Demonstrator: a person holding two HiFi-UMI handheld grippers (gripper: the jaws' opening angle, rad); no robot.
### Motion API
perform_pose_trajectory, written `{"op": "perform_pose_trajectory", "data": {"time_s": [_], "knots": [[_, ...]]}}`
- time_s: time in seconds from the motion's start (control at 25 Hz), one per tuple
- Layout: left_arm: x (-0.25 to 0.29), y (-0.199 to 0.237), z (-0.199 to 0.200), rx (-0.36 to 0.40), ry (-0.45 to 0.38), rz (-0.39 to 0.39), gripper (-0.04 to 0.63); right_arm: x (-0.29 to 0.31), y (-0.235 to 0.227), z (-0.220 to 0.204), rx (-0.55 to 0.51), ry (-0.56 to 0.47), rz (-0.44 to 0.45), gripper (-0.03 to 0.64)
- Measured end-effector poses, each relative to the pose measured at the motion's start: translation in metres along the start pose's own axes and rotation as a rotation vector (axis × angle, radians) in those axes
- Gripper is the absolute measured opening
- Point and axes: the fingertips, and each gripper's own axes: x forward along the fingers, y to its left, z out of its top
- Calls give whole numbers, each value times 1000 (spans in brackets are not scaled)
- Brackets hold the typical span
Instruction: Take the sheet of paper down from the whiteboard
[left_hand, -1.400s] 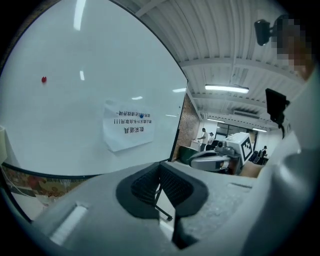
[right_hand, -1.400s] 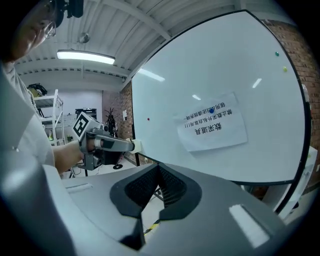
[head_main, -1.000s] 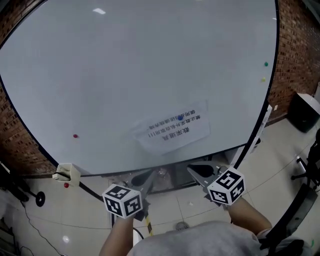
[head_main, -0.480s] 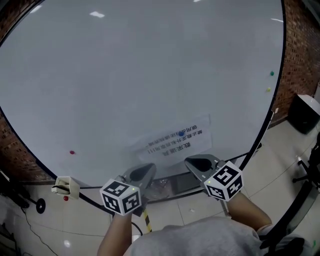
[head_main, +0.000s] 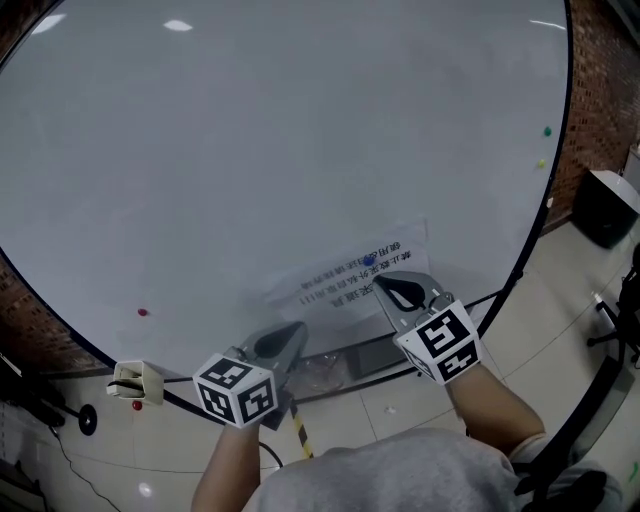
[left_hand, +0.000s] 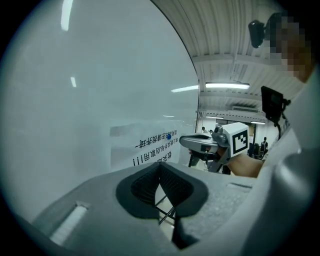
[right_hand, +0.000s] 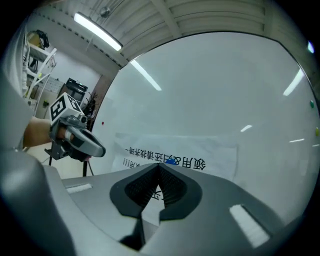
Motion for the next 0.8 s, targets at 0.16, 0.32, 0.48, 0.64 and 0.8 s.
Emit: {"op": "perform_pose_trajectory", "data": {"time_s": [0.16, 0.32, 0.48, 0.64, 0.8], "knots": [[1, 7, 1, 12, 2, 7, 2, 9, -10, 5, -48, -1, -60, 98], [-1, 15, 4, 9, -5, 18, 2, 15, -14, 5, -121, 8, -126, 87], [-3, 31, 6, 16, -9, 55, 2, 27, -20, 2, -154, 4, -189, 89], [-8, 36, 8, 1, -23, 65, 2, 27, -20, 2, -197, 15, -228, 81], [-12, 38, 13, 5, -33, 80, 2, 26, -22, 5, -228, 18, -255, 80]]}}
